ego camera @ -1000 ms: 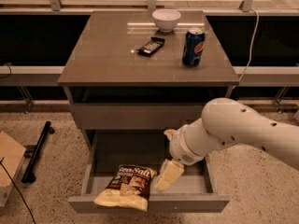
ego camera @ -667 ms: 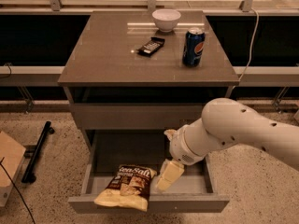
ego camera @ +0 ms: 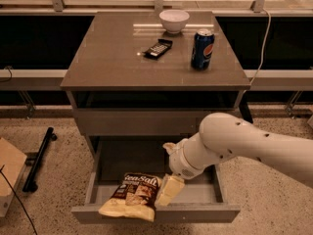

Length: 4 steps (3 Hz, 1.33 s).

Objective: Pick brown chip bag from middle drawer and place on counter

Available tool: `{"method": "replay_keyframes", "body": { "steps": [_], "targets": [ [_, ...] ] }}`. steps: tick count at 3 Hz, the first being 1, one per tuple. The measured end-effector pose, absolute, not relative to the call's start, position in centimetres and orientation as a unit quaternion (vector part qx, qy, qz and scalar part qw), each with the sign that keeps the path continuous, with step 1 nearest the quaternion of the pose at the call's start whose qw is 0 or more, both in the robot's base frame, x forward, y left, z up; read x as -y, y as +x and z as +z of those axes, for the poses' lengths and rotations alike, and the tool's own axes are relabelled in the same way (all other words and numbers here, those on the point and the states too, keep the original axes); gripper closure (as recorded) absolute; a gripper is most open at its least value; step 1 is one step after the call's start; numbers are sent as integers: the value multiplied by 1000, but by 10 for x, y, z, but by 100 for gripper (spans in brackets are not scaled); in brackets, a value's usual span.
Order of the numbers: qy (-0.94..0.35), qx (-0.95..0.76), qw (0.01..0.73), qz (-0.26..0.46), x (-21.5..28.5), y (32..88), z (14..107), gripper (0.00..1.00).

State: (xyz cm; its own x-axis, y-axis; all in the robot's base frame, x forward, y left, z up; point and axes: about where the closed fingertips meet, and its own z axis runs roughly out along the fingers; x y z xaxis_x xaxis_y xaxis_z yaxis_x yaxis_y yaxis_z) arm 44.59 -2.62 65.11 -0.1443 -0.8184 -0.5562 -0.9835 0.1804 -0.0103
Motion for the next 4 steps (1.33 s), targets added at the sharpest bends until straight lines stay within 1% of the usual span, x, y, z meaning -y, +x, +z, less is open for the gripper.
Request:
{"method": "replay_keyframes", "body": {
  "steps": [2,4],
  "targets": [
    [-609,-725,232,220,6,447,612,0],
    [-585,-733,250,241,-14,446,562,0]
  ]
}}
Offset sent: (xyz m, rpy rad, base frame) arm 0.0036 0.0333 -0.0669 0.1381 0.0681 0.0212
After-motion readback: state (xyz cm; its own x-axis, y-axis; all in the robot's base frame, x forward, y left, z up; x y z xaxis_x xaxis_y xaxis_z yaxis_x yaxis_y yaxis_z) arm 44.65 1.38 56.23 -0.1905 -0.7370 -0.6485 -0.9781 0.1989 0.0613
